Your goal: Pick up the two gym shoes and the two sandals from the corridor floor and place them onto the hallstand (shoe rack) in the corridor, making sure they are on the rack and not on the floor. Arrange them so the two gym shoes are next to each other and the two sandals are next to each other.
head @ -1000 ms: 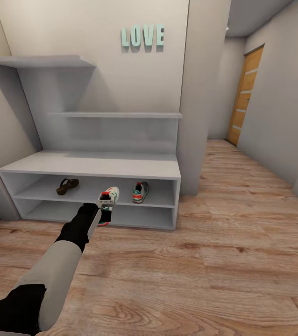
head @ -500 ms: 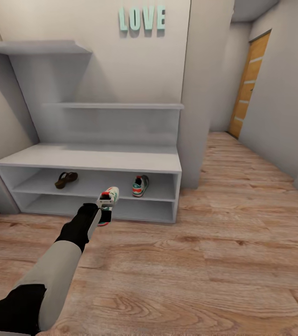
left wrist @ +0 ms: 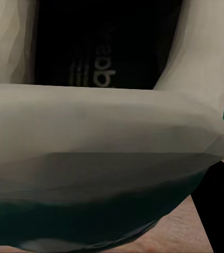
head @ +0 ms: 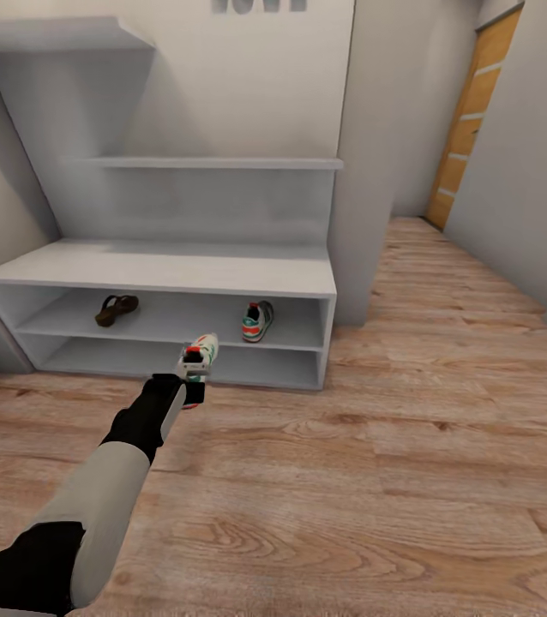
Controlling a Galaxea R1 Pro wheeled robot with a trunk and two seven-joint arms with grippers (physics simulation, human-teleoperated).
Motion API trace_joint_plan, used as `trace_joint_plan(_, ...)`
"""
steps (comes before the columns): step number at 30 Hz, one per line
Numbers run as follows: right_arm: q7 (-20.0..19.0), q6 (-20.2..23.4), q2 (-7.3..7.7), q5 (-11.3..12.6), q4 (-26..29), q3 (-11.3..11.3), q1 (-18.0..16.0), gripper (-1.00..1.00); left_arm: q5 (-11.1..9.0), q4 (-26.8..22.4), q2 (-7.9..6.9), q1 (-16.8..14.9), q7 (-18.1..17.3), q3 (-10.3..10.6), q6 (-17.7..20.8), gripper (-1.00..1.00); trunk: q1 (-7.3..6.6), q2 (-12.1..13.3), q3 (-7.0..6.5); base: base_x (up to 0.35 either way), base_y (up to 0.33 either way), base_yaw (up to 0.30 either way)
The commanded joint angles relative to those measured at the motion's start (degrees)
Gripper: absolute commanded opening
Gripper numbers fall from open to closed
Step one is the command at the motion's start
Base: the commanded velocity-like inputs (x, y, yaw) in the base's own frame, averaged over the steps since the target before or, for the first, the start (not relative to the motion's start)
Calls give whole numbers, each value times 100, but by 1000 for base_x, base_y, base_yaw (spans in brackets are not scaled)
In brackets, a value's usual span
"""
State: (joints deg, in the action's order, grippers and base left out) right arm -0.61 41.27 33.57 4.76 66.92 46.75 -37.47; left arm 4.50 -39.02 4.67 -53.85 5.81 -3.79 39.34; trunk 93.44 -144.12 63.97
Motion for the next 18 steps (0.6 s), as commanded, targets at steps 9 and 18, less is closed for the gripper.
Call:
trace_joint_plan(9, 8, 30, 1, 51, 5, 9, -6, -100, 43, -9, 8, -3, -26, -26, -193, -100, 21, -15, 263, 0, 0, 0)
trace_joint_plan(18, 8, 30, -3, -302, 6, 9, -6, -100, 51, -9, 8, -3, -23, 77, -632, -100, 32, -21, 355, 0, 0, 0)
